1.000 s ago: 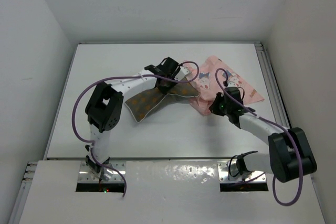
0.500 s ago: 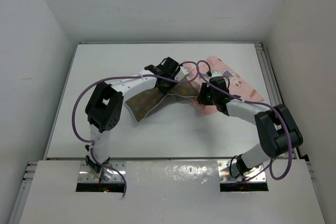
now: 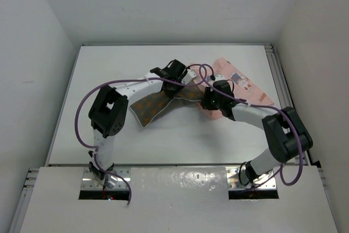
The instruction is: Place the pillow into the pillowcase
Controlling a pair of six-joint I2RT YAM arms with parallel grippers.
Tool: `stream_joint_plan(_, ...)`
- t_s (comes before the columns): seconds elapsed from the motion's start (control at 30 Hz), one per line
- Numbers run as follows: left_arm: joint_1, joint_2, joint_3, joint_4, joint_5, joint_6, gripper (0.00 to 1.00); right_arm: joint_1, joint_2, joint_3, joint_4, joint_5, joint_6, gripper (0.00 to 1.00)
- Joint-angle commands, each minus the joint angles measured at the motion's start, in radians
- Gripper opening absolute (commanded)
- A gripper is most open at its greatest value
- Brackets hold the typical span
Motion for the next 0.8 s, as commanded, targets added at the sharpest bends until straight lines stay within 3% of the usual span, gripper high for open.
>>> stream_joint_plan(0.0, -0.014, -0.039, 0.002, 0.033, 0.005, -0.004, 0.00, 0.032, -0.036, -0.005, 0.055, 0.027, 0.000, 0.28)
stream_joint_plan(0.1, -0.014, -0.036, 0.003, 0.036, 0.003, -0.004, 0.00, 0.040, -0.071, -0.048, 0.083, 0.067, -0.001, 0.22)
stream_joint_plan(0.2, -0.014, -0.034, 0.005, 0.034, 0.003, -0.002, 0.00, 0.048, -0.085, -0.065, 0.109, 0.104, 0.000, 0.25)
stream_joint_plan(0.6, -0.012, -0.039, 0.005, 0.030, -0.004, 0.001, 0.00, 0.045, 0.123, 0.100, 0.092, 0.127, -0.016, 0.27)
stream_joint_plan(0.63, -0.014, -0.039, 0.005, 0.028, -0.008, 0.001, 0.00, 0.043, 0.133, 0.107, 0.091, 0.149, -0.011, 0.24)
stream_joint_plan(0.67, -0.014, -0.041, 0.005, 0.027, -0.008, 0.002, 0.00, 0.041, 0.140, 0.114, 0.091, 0.158, -0.005, 0.13)
stream_joint_plan(0.73, -0.014, -0.041, 0.005, 0.024, -0.008, 0.006, 0.00, 0.028, 0.134, 0.111, 0.092, 0.181, 0.004, 0.00)
stream_joint_plan(0.77, -0.014, -0.042, 0.005, 0.019, -0.009, 0.010, 0.00, 0.023, 0.128, 0.107, 0.082, 0.216, 0.007, 0.00)
